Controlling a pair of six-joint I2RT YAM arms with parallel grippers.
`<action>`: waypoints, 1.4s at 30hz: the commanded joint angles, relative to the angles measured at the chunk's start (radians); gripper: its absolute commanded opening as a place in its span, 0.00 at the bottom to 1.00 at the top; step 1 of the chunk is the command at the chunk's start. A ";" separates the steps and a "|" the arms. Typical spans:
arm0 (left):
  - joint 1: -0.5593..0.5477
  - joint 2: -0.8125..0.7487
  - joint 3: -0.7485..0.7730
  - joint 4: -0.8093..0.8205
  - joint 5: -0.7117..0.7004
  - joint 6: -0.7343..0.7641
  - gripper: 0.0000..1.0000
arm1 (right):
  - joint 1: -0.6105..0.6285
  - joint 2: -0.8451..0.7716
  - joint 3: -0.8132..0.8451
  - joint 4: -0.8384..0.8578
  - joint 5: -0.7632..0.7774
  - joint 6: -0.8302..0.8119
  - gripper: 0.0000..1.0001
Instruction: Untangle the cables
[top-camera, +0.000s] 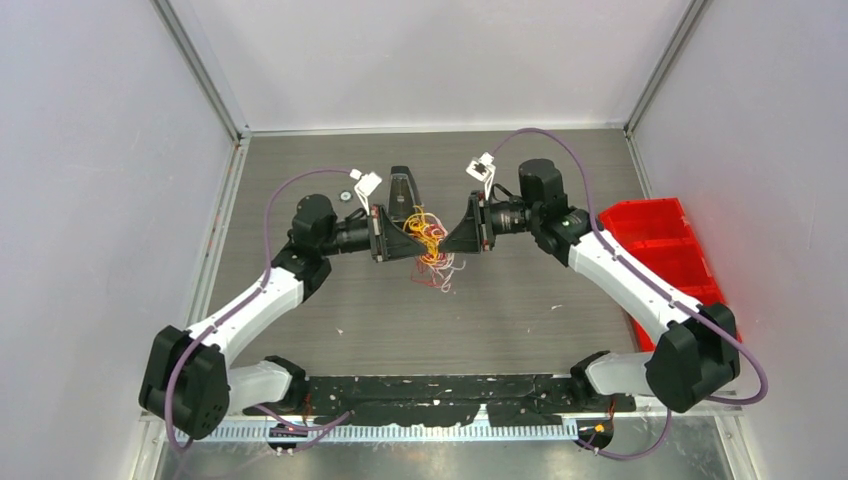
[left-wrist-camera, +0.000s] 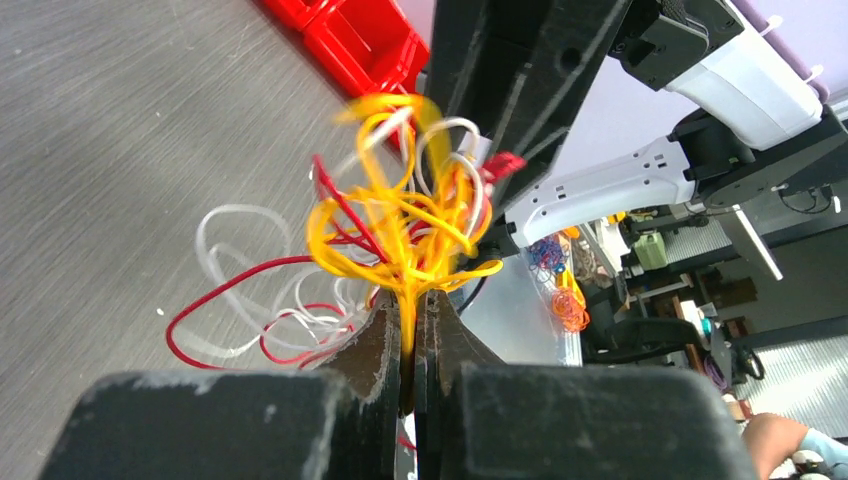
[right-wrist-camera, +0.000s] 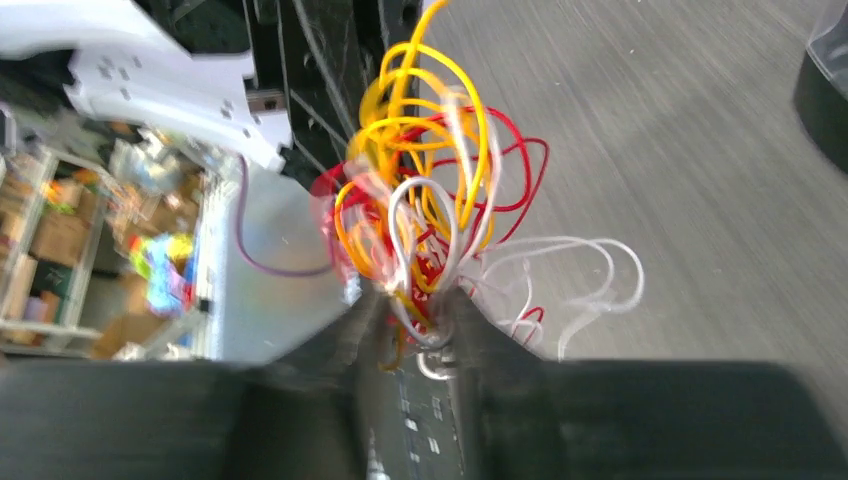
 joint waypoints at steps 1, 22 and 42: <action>0.027 -0.004 0.023 0.079 0.046 -0.051 0.00 | -0.001 0.032 0.034 0.001 0.074 -0.038 0.13; 0.481 -0.278 0.083 -0.973 -0.015 0.805 0.00 | -0.420 -0.106 0.111 -0.552 0.164 -0.546 0.05; 0.786 -0.102 0.271 -1.275 0.019 1.209 0.00 | -0.520 -0.001 0.110 -0.691 0.275 -0.731 0.05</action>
